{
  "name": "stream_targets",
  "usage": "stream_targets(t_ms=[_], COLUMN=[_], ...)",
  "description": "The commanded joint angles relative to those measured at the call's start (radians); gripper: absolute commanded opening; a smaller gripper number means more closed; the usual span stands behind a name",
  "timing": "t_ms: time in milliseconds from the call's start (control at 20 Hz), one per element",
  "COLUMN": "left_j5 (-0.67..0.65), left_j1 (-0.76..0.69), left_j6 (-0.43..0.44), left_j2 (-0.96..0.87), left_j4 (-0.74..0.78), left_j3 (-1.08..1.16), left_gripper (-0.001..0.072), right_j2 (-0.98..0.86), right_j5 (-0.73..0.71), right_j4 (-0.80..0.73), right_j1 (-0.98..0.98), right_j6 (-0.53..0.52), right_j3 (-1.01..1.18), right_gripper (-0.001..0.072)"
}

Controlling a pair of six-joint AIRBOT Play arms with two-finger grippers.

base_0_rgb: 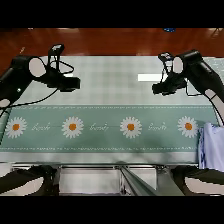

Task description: Fold the shirts.

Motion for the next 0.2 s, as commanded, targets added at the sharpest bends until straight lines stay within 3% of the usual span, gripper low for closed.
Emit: stream_targets(t_ms=[0,150], left_j5=[-0.002,-0.002], left_j1=[0.0,0.0], left_j6=[-0.003,-0.003], left_j2=[-0.002,-0.002], left_j4=[0.004,0.004], left_j3=[-0.001,-0.001], left_gripper=[0.0016,0.0017], right_j2=[-0.001,-0.001], right_j5=[0.002,0.002], right_j4=[-0.002,-0.002], right_j1=[0.002,0.002], right_j6=[0.002,0.002], right_j3=[-0.001,-0.001], right_gripper=[0.0018,0.0018])
